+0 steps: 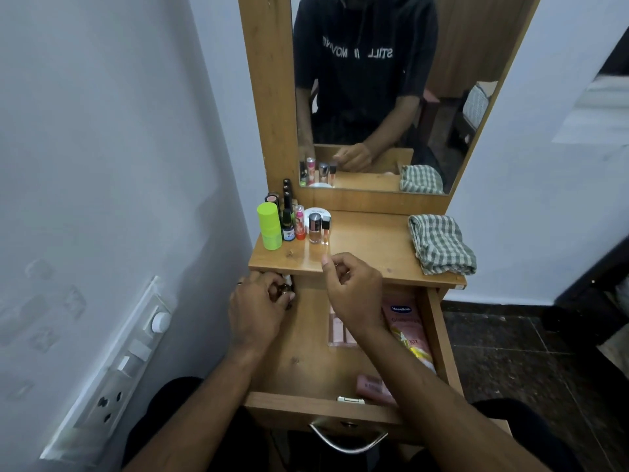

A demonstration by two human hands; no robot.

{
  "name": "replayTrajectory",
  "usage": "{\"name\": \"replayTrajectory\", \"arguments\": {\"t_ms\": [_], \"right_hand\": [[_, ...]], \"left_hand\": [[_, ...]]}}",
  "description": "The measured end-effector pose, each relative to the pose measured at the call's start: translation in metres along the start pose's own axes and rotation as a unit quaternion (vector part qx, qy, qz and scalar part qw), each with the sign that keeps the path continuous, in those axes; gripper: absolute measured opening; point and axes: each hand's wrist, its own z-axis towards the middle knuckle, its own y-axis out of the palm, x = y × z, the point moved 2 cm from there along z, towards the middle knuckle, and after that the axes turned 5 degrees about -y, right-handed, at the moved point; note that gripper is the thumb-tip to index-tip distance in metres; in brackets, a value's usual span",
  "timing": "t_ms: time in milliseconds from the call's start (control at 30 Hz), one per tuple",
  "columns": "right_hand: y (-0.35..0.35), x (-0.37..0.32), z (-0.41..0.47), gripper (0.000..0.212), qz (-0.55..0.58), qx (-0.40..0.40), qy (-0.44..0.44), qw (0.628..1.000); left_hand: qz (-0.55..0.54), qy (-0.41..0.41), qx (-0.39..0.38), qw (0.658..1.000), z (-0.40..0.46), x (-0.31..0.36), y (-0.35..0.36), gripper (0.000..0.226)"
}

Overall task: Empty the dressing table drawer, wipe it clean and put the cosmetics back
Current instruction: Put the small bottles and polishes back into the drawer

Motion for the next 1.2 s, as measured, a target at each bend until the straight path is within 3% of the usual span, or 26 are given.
{"name": "replayTrajectory", "arguments": {"t_ms": [133, 233, 400, 667, 867, 1200], "right_hand": [[-0.013, -0.011, 0.032, 0.005, -0.017, 0.032, -0.039, 0.999], [-0.018, -0.013, 0.055, 0.021, -0.050, 0.015, -0.058, 0.997], [-0.008, -0.016, 0.074, 0.034, -0.076, -0.057, -0.085, 0.992], [0.002, -0.006, 0.074, 0.037, -0.065, -0.090, -0.057, 0.992], [0.006, -0.003, 0.078, 0.035, -0.075, -0.101, -0.059, 0.990], [-0.019, -0.004, 0.063, 0.027, 0.019, 0.014, -0.014, 1.000]], "left_hand": [[-0.026, 0.051, 0.041, 0.998, -0.002, 0.013, -0.012, 0.009], [-0.043, 0.109, 0.072, 0.991, 0.000, 0.038, -0.025, 0.002], [-0.032, 0.187, 0.068, 0.979, 0.020, 0.085, -0.030, 0.018], [0.036, 0.173, 0.008, 0.984, 0.053, 0.115, -0.015, 0.039], [0.072, 0.167, -0.017, 0.983, 0.064, 0.114, -0.009, 0.034], [0.058, 0.191, -0.006, 0.980, 0.058, 0.122, -0.011, 0.014]]}}
